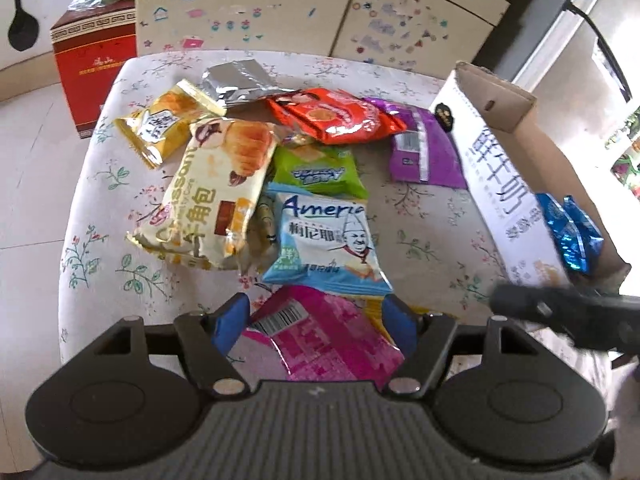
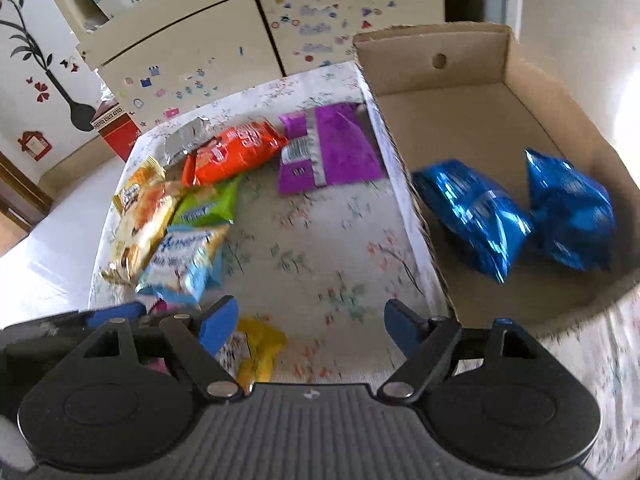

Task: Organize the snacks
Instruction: 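Lower the left tool to the pink packet while the right tool approaches the yellow waffle packet, then grasp the pink packet with the left tool while the right tool grasps the yellow waffle packet, then lift both packets and carry them toward the cardboard box, then lower both packets into the box and open both tools, then withdraw both tools from the box back over the snack pile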

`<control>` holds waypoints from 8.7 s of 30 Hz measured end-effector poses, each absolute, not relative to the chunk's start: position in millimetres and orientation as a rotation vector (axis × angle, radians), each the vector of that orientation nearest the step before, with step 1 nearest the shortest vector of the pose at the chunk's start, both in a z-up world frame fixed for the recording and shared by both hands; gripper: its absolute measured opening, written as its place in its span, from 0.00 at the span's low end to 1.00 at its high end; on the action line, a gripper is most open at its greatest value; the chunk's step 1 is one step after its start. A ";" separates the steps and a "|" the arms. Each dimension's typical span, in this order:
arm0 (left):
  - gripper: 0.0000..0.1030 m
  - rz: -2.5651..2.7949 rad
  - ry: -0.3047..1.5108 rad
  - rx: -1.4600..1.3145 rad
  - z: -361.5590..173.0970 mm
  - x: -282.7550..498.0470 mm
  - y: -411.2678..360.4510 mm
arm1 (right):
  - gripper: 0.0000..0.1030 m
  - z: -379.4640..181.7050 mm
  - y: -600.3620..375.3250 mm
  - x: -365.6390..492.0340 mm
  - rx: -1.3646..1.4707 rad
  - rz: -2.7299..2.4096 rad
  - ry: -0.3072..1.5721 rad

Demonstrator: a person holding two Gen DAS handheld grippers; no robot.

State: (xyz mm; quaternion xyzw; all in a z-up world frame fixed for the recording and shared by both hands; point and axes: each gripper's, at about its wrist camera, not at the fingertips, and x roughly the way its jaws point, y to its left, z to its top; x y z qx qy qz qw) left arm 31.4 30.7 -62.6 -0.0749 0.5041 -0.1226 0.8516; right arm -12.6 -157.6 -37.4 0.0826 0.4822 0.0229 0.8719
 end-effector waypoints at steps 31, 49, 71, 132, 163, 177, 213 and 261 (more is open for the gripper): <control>0.68 -0.149 1.003 -0.175 -49.0 -13.1 88.0 | 0.81 -85.4 -92.6 -22.1 0.073 0.069 1.080; 0.77 0.003 1.088 -0.349 -69.6 -32.3 73.9 | 0.54 -78.4 -117.7 -29.4 -0.053 0.064 1.036; 0.81 0.042 1.023 0.005 -71.0 -28.7 35.5 | 0.56 -76.7 -126.4 -26.5 0.000 0.086 1.043; 0.42 0.004 0.937 0.044 -40.6 -29.7 32.4 | 0.51 -53.3 -125.0 -32.5 -0.007 0.189 0.972; 0.42 -0.186 0.630 0.179 38.6 -14.9 -32.4 | 0.51 47.2 -193.4 -53.1 0.037 0.058 0.619; 0.42 -0.330 0.614 0.162 43.0 14.7 -105.1 | 0.51 51.2 -273.1 -47.4 0.319 -0.111 0.581; 0.78 -0.353 0.717 0.183 38.3 65.6 -48.1 | 0.67 36.8 -237.1 -8.3 0.367 -0.003 0.673; 0.78 -0.281 0.992 0.294 -46.2 112.9 61.5 | 0.68 -56.1 -94.2 51.2 0.241 0.347 1.090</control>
